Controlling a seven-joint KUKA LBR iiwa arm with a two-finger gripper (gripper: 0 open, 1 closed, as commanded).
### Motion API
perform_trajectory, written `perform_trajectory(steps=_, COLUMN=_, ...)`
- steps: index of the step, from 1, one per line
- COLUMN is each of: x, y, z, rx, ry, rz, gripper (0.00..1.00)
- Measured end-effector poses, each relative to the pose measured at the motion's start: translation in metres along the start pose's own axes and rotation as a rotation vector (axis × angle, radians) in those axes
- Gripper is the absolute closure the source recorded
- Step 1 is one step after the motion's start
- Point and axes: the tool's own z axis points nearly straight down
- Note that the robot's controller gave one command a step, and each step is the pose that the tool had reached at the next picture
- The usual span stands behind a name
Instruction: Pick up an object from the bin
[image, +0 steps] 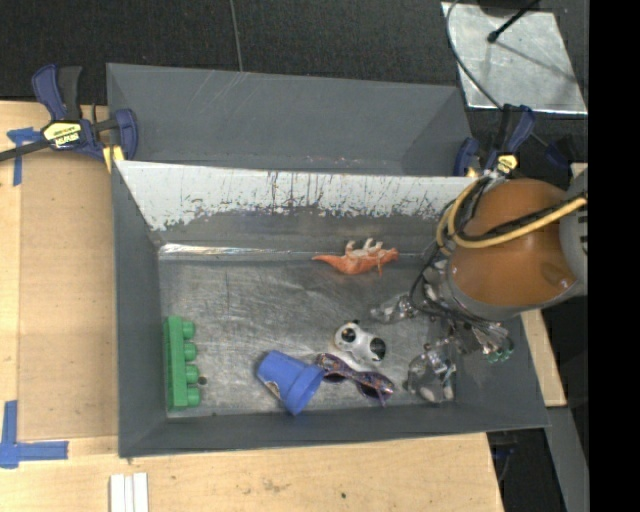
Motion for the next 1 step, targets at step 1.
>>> perform_trajectory(steps=1, x=0.0091, y=0.0001, z=0.0398, rx=-0.002, ry=0.003, rz=-0.182, gripper=0.00)
